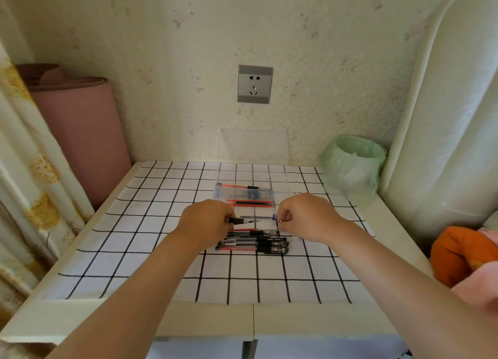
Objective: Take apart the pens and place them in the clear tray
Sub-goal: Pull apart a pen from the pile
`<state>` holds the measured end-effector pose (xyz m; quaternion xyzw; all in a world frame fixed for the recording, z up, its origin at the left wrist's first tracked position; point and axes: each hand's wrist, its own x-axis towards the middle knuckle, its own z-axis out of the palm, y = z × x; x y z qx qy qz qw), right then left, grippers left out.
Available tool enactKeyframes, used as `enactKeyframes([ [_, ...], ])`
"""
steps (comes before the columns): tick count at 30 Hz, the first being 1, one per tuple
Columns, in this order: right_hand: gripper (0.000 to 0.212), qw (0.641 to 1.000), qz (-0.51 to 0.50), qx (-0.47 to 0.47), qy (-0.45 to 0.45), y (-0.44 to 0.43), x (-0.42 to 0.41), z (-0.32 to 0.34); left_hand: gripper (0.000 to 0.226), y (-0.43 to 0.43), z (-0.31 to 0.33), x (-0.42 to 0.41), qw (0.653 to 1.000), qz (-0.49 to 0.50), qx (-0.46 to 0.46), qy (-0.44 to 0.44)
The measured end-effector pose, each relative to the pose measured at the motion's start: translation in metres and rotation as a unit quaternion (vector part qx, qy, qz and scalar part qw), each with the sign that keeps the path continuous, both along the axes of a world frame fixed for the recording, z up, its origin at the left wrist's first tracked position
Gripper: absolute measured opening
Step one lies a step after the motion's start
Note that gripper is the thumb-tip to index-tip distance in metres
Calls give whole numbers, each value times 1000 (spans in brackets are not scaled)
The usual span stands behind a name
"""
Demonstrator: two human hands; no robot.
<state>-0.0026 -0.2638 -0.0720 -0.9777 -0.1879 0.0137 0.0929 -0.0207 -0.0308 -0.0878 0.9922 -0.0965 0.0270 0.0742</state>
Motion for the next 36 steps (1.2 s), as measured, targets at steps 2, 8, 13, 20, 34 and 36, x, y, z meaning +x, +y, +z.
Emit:
enactKeyframes([
  [2, 13, 999, -10, -17, 31, -6, -2, -1, 18, -1, -1, 1, 1000, -2, 23, 0],
  [8, 21, 998, -19, -19, 60, -15, -5, -7, 18, -5, -6, 1, 999, -13, 43, -12],
  [13, 18, 998, -3, 1, 65, -18, -5, -9, 20, -6, -10, 2, 999, -20, 25, -11],
  [20, 20, 998, 4, 16, 65, -17, 2, -3, 21, -3, -3, 4, 999, -15, -38, -36],
  [34, 31, 996, 39, -37, 75, 47, 25, -13, 34, 23, -8, 8, 995, -22, -86, -46],
  [36, 28, 995, 24, -35, 95, 51, 28, -12, 34, 25, -9, 9, 995, -22, -91, -39],
])
